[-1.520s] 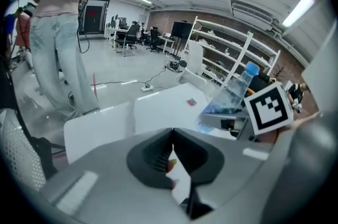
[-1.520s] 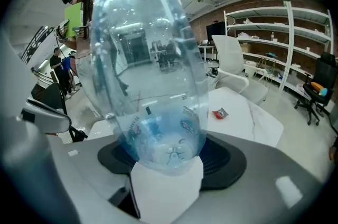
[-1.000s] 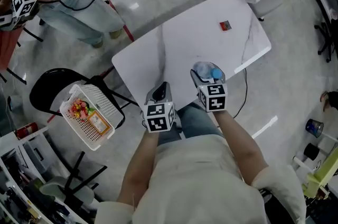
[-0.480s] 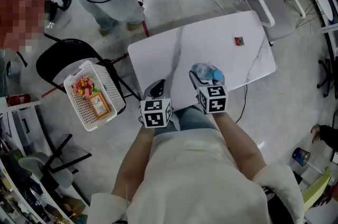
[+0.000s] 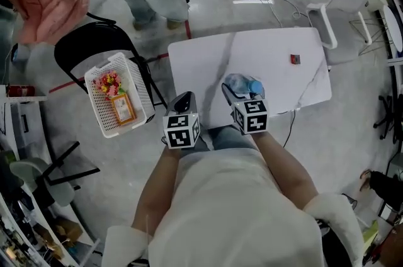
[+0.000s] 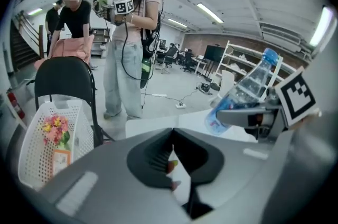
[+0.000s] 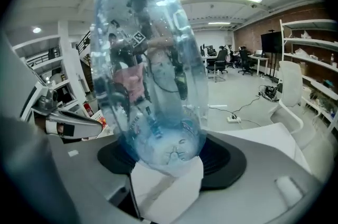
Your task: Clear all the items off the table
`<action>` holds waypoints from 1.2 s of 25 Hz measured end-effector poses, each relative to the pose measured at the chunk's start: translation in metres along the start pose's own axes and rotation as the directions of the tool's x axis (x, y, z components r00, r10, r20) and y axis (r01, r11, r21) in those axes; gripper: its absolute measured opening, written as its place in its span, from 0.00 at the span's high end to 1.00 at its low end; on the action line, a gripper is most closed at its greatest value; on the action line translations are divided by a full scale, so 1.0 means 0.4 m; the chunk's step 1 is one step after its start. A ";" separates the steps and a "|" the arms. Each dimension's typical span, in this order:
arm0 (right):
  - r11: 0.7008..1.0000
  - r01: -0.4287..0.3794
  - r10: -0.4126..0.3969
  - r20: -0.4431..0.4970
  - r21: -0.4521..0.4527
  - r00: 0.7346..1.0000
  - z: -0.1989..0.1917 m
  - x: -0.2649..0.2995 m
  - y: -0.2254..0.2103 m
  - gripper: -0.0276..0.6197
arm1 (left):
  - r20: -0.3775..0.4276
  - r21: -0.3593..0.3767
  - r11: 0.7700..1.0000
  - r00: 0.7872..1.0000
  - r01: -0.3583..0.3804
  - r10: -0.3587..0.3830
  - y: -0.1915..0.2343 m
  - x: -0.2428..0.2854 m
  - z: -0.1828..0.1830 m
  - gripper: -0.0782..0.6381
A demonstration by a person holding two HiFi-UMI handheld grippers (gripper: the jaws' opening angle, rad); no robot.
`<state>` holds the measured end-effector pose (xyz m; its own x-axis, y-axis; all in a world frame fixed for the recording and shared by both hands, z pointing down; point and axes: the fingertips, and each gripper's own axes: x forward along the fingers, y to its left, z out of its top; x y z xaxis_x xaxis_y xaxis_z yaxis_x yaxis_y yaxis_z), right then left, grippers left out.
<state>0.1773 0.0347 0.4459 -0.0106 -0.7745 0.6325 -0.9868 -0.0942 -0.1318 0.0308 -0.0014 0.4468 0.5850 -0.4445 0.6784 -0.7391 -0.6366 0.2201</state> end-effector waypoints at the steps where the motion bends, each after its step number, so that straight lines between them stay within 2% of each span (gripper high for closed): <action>1: 1.000 -0.011 0.011 0.000 -0.010 1.000 0.007 0.004 0.018 0.44 | 0.005 -0.009 1.000 1.000 -0.010 0.010 0.016 -0.009 0.001 0.88; 16: 0.974 -0.177 0.176 -0.024 -0.139 0.984 0.062 0.064 0.284 0.44 | 0.041 -0.135 0.982 0.989 -0.134 0.141 0.216 -0.146 -0.047 0.88; 30: 0.915 -0.335 0.324 -0.084 -0.225 0.942 0.062 0.123 0.551 0.44 | 0.040 -0.264 0.933 0.963 -0.246 0.265 0.406 -0.270 -0.123 0.88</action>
<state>-0.0367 -0.0398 0.4291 -0.3434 -0.7081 0.6170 -0.9358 0.3139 -0.1605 -0.1687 -0.0256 0.4438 0.3810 -0.6224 0.6837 -0.9212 -0.3184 0.2235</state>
